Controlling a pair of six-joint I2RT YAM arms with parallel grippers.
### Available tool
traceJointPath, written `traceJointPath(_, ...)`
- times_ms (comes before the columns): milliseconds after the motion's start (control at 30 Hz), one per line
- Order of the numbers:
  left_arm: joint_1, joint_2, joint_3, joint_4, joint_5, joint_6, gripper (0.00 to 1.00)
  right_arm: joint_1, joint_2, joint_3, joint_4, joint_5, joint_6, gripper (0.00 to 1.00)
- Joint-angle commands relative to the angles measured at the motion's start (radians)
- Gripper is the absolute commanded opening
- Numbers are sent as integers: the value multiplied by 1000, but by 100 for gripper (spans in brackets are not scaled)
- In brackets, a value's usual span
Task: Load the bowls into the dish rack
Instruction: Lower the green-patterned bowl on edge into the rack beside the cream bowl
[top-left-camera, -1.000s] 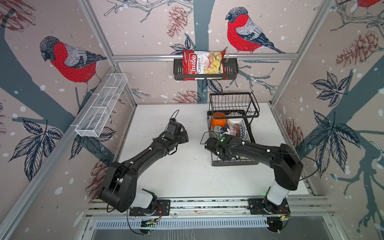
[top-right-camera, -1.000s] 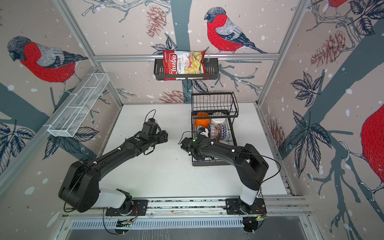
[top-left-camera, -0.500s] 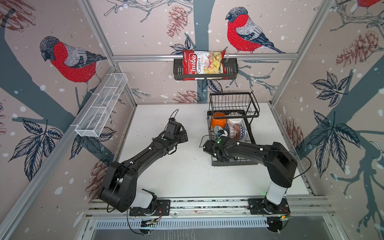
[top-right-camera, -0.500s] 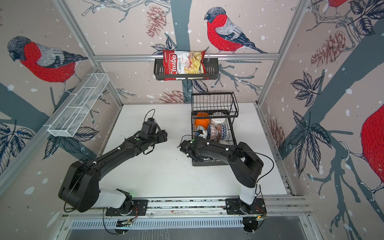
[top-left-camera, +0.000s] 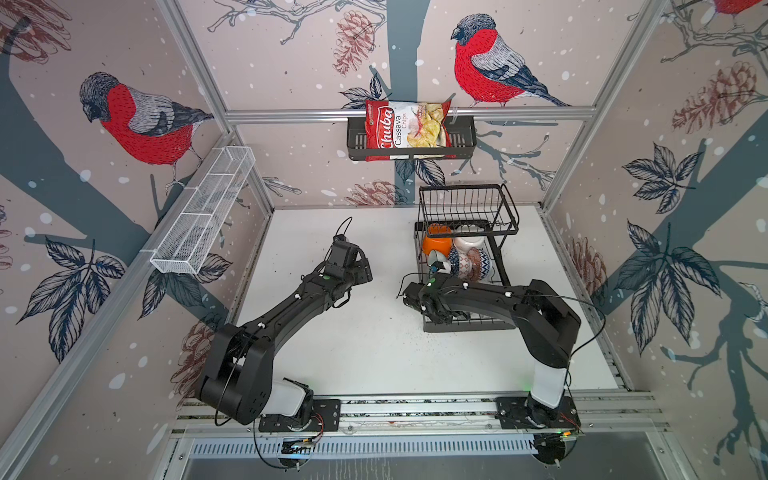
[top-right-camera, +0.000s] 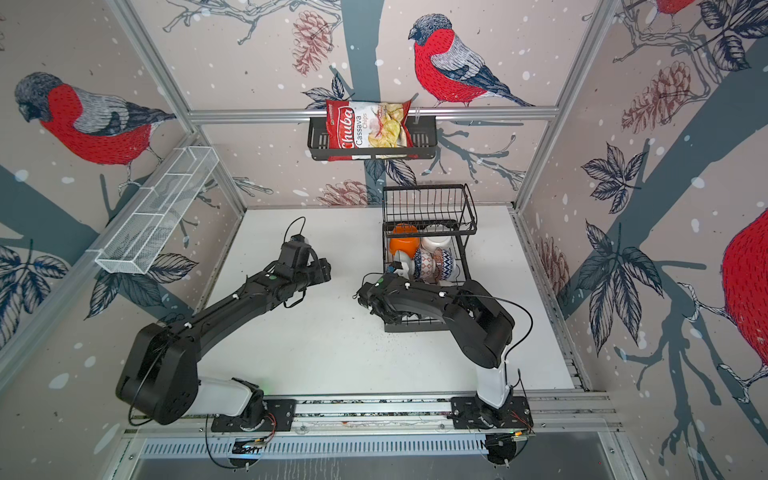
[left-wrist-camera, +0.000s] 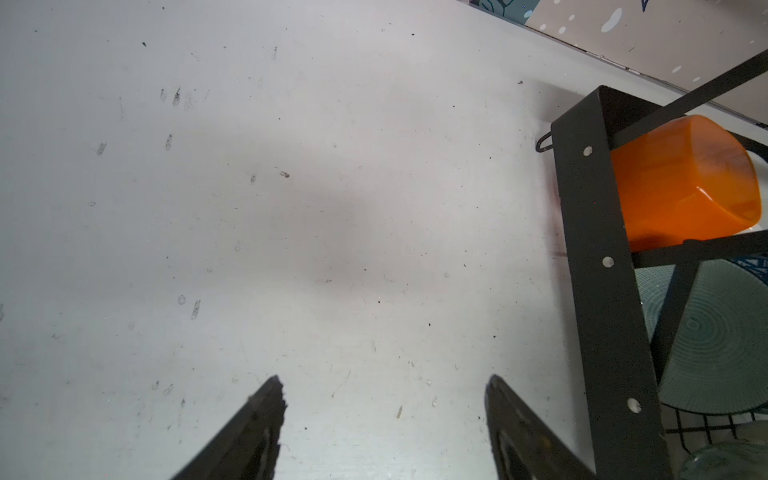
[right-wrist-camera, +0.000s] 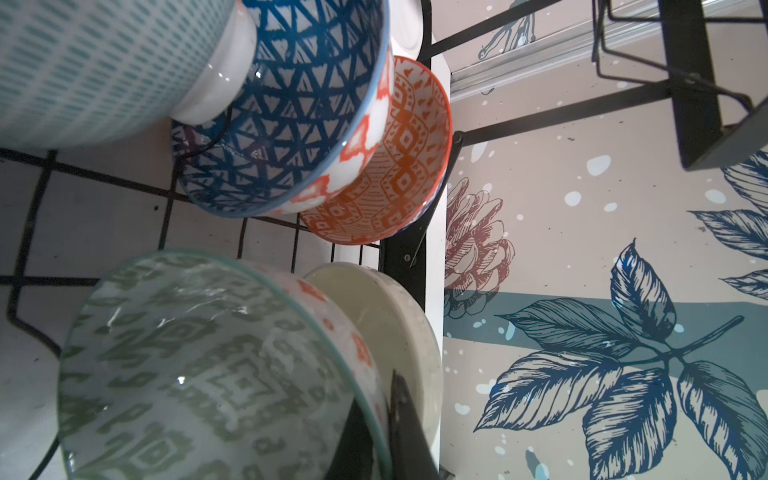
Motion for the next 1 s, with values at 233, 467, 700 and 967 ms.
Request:
traceJointPath(233,8,2,-5,4,3,21,76,-3,36,32,-58,86,11,0)
traceJointPath(467,13,0,-10,-3,0,28,76,-5,59,34,-54,92,10,0)
traceJointPath(700,18,-1,-15,-2,3,29,76,14,99,60,-39,84,-7,0)
traceJointPath(967,24,-9,-21,-4,2,30,76,38,119,89,-16,47,-25,0)
